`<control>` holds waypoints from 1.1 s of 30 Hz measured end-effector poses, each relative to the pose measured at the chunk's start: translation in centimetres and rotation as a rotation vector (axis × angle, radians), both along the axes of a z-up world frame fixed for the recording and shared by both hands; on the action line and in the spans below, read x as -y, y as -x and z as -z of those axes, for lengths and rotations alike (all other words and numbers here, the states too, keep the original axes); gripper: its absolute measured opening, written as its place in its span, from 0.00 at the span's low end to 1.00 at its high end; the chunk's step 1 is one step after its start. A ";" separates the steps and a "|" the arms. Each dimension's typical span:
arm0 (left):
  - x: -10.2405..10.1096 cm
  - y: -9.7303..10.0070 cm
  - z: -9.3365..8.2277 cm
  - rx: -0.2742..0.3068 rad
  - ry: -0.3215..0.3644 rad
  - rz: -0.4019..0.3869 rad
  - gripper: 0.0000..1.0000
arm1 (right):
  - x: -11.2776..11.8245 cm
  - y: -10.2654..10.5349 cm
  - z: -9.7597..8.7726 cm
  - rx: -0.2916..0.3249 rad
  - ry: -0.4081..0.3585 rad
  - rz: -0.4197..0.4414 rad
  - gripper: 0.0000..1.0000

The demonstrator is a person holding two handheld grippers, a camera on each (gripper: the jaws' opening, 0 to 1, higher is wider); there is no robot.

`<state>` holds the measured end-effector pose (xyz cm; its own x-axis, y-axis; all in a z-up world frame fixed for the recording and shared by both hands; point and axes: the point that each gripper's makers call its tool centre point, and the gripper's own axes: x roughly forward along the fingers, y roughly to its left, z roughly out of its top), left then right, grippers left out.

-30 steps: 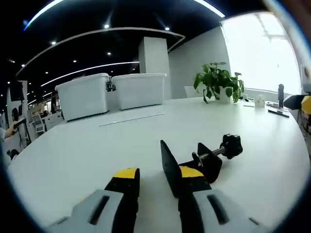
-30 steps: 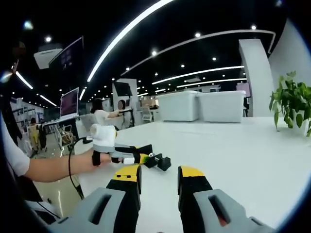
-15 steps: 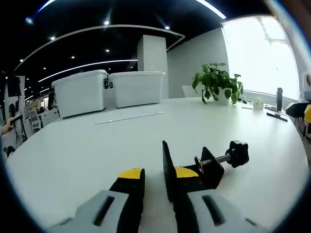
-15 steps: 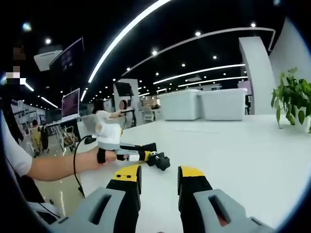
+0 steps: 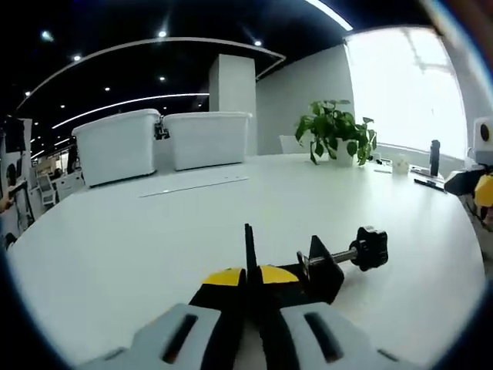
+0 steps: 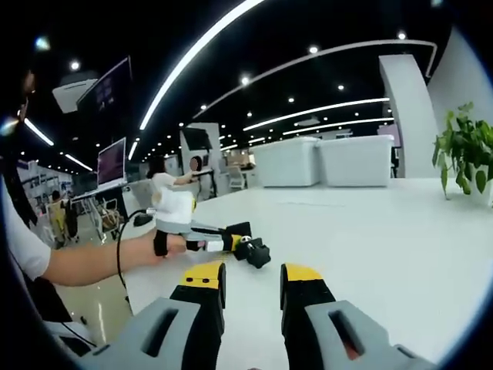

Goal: Clamp the fixed fixture on the desktop, loosen the retaining clip, secure it to the edge of the desk, and tighten the retaining clip.

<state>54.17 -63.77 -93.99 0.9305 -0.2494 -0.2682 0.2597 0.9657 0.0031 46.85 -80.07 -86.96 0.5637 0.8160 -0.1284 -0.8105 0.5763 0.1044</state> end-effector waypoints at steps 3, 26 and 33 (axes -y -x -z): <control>0.2 0.1 0.0 0.005 -0.009 0.015 0.05 | 0.0 0.0 0.1 -0.003 0.001 0.000 0.27; 0.0 -0.6 -0.2 0.061 -0.071 0.047 0.05 | -4.2 -2.9 2.5 -0.089 -0.060 0.000 0.26; -0.1 -0.7 -0.2 0.070 -0.080 0.054 0.06 | -5.6 -4.2 3.2 -0.111 -0.112 -0.003 0.26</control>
